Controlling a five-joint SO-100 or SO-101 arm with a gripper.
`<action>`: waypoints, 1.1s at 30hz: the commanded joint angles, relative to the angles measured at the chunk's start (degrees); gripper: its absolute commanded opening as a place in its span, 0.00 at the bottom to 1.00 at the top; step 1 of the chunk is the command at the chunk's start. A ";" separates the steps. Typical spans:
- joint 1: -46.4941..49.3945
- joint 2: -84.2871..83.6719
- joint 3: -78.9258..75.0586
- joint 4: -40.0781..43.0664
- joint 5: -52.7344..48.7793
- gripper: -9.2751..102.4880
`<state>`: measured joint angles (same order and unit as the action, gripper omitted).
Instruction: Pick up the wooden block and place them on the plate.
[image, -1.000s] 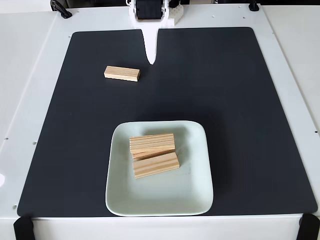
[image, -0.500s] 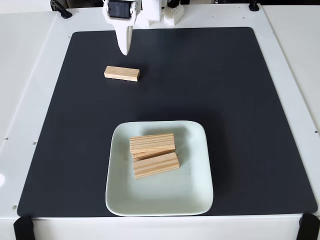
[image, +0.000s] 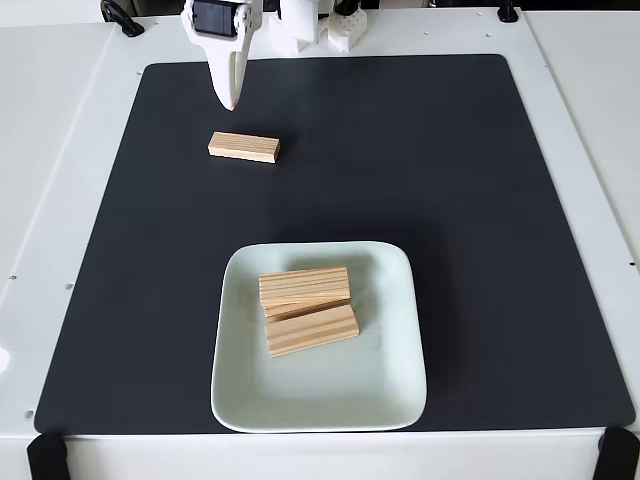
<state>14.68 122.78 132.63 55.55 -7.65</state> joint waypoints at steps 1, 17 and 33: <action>-0.53 0.62 0.62 -3.08 0.26 0.09; -0.79 -1.76 7.12 -5.36 -6.94 0.39; -2.37 -14.41 -8.26 8.70 -6.15 0.39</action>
<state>12.30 108.90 127.44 63.81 -14.06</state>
